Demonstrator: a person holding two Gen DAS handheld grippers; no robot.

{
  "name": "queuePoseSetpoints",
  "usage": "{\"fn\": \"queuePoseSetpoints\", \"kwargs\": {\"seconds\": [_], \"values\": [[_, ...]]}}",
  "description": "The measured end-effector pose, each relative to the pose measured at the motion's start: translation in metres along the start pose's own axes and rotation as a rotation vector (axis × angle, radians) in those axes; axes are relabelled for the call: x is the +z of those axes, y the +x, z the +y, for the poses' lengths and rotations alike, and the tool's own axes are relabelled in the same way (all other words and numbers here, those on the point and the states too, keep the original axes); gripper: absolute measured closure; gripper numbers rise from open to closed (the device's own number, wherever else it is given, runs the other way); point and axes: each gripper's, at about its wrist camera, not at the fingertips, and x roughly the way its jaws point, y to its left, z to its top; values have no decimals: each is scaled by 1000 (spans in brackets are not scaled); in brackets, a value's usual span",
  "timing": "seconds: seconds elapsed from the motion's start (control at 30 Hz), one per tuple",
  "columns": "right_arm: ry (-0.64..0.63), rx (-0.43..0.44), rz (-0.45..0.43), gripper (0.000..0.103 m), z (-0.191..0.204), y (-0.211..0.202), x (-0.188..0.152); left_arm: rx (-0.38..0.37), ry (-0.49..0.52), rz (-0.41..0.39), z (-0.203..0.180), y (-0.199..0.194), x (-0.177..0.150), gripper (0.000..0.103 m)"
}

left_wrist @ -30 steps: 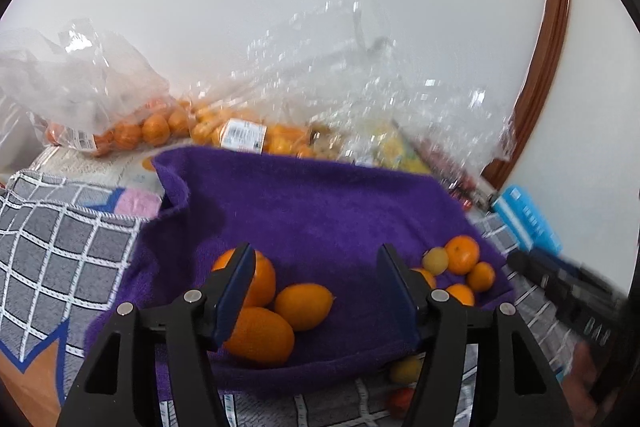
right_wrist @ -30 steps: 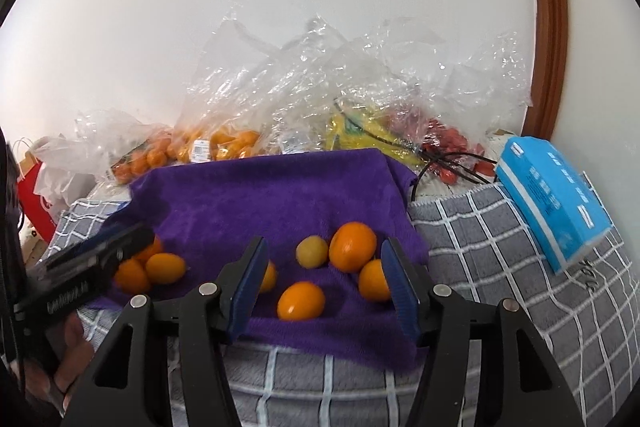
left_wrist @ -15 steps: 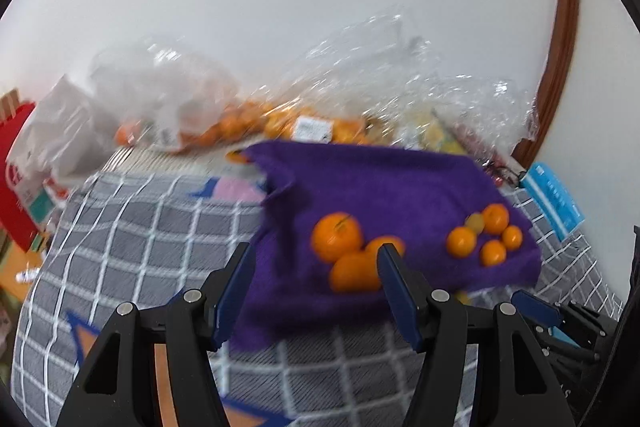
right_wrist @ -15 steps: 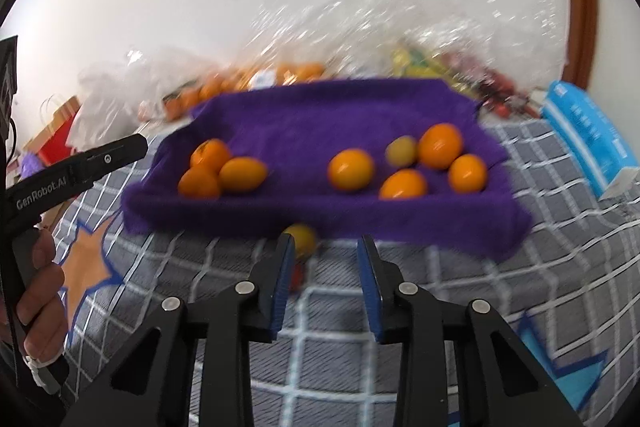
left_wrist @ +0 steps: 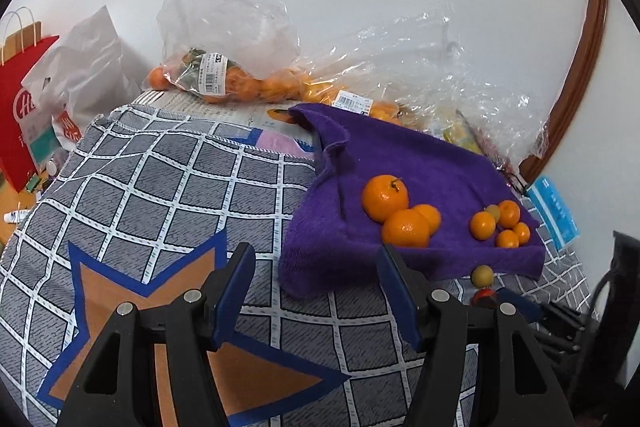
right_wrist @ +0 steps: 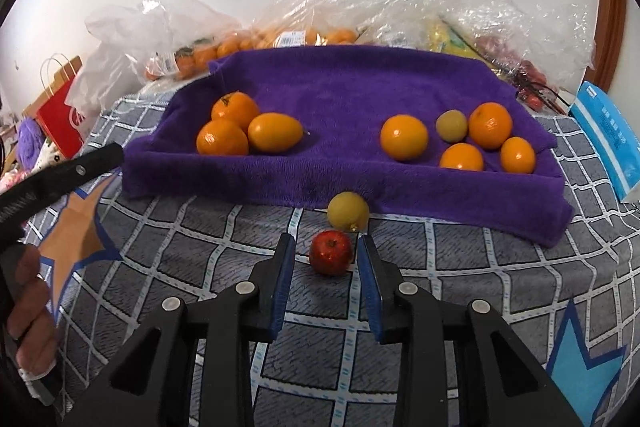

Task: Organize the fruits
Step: 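Withdraw both tools and grasp the red apple with the right tool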

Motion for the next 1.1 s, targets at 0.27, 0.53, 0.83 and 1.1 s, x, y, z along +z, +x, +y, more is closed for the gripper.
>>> {"fn": "queuePoseSetpoints", "kwargs": {"seconds": [0.27,0.53,0.83,1.1], "values": [[-36,-22,33,70,6,13,0,7,26,-10,-5,-1,1,42],[-19,7,22,79,3,11,-1,-4,-3,7,0,4,1,42],[10,33,-17,79,-4,-6,-6,21,49,7,-8,10,-4,42],[33,4,-36,79,-39,-36,-20,-3,209,2,-37,4,-19,42]]}}
